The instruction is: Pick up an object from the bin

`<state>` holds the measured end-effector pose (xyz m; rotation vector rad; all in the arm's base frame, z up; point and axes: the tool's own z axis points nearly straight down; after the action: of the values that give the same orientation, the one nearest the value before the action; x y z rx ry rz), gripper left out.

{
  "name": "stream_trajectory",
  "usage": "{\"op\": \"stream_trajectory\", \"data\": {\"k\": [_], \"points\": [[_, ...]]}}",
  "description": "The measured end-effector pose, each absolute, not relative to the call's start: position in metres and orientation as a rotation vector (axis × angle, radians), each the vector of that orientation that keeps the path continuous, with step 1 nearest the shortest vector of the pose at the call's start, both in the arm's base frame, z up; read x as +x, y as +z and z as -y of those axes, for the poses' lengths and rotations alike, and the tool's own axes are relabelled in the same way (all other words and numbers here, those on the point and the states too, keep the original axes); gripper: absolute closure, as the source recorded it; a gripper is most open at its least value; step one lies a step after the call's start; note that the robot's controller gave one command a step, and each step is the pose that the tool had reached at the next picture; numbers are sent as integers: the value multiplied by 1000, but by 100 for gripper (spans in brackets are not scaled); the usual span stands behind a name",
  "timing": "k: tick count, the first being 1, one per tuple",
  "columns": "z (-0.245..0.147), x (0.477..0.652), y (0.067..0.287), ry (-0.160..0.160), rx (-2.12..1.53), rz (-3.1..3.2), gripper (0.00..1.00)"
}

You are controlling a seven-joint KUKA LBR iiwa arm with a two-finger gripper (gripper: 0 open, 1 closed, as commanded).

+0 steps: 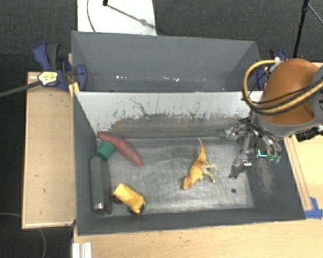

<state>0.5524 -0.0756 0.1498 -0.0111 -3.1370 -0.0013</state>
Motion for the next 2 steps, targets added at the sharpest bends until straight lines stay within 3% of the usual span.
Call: {"op": "stream_trajectory", "data": {"k": [2], "points": [[75,555,153,1,-6,3145,0]]}}
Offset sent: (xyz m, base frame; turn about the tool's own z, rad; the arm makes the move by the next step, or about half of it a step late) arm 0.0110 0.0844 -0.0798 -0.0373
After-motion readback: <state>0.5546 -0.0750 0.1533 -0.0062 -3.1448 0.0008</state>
